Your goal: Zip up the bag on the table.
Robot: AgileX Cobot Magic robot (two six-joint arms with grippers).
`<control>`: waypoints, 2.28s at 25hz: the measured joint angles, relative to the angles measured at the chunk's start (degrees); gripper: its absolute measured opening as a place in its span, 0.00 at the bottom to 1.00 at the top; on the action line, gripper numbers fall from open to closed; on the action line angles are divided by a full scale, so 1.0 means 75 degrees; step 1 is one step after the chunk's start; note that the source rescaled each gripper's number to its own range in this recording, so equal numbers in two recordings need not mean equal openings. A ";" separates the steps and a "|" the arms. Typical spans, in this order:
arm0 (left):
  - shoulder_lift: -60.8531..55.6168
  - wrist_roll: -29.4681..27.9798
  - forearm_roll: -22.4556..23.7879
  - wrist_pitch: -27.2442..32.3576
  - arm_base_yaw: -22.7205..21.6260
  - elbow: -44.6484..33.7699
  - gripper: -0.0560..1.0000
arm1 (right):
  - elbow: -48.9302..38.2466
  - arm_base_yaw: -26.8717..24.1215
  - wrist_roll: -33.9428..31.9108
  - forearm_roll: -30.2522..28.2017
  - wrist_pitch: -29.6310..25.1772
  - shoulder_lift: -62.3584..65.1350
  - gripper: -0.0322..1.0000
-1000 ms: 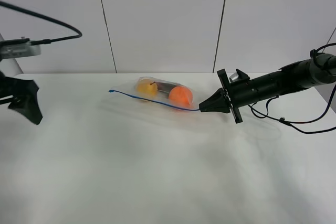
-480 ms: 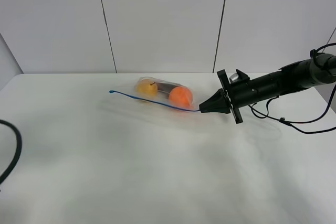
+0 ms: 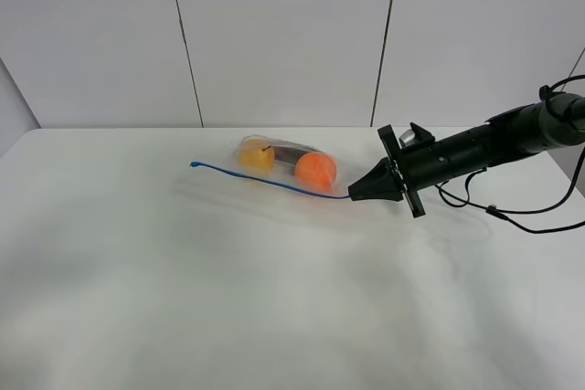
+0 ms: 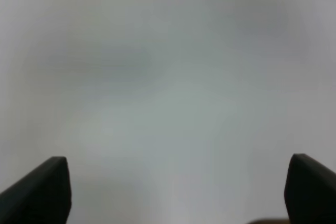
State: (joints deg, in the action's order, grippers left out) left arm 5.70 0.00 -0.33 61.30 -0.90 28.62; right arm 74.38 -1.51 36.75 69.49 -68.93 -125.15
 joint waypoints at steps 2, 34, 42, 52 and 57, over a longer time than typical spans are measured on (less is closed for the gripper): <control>-0.0531 0.0000 0.0000 0.0000 0.0000 0.0000 0.94 | 0.0000 0.0000 -0.0011 0.0000 0.0000 0.0000 0.03; -0.0810 0.0000 -0.0042 0.0001 0.0000 0.0000 0.94 | 0.1818 0.0000 -0.4216 -0.8822 -0.0069 0.2656 0.93; -0.0810 0.0000 -0.0042 0.0001 0.0000 0.0000 0.94 | -0.1150 0.0000 -0.4098 -0.8739 -0.0076 0.5313 0.93; -0.0810 0.0000 -0.0042 0.0001 0.0000 0.0000 0.94 | -0.4852 0.0000 -0.4012 -0.8733 0.0365 0.9565 0.93; -0.0810 0.0000 -0.0042 0.0001 0.0000 0.0000 0.94 | -0.6024 0.0000 -0.4012 -0.8733 0.1097 1.1975 0.93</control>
State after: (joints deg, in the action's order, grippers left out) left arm -0.37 0.00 -0.65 61.31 -0.90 28.62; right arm 29.20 -1.51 6.66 4.00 -60.70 -35.34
